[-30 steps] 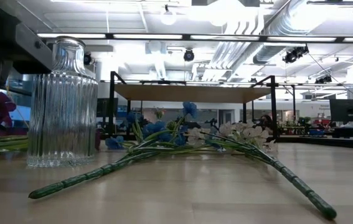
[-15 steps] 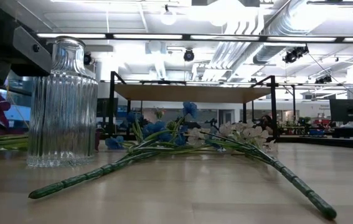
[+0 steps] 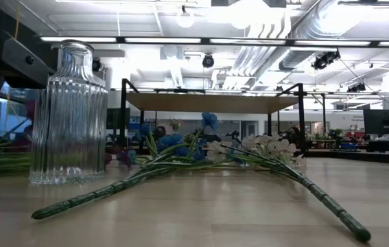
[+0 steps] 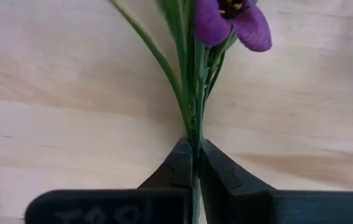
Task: Pick and place flowers into a vace then onto a shelf
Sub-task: Put the purple flowers into the left transparent vase
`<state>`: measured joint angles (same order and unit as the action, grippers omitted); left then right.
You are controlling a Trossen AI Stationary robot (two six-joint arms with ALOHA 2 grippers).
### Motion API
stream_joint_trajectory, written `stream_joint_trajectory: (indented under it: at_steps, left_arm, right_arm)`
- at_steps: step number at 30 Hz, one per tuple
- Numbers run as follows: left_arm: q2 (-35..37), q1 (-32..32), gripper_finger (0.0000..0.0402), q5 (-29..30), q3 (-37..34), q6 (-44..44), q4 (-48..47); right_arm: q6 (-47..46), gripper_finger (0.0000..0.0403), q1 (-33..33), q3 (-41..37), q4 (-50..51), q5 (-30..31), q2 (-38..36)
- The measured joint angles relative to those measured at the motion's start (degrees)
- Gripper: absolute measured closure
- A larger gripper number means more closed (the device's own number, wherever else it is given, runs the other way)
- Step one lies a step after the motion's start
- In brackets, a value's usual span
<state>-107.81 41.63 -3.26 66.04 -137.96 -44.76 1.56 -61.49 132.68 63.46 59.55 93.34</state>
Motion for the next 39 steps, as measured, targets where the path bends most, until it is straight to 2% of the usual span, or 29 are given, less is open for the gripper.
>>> stream_joint_trajectory:
  at_steps: [9,18,28,39]
  left_arm:
    - [0.0,0.0,0.0359,-0.6,0.0,-0.1,-0.8]
    - [-0.4,0.0,0.0359,1.1,3.3,-0.3,-11.9]
    - [-0.4,0.0,0.0359,2.6,7.4,-0.3,-16.3]
    - [-0.2,0.0,0.0359,4.2,19.6,-0.3,-39.6]
  right_arm:
    - [0.0,0.0269,0.0,0.0,0.0,0.0,0.0]
    - [0.0,0.0269,0.0,0.0,0.0,0.0,0.0]
    - [0.0,0.0269,0.0,0.0,0.0,-0.1,0.0]
    - [0.0,0.0269,0.0,0.0,0.0,-0.1,0.0]
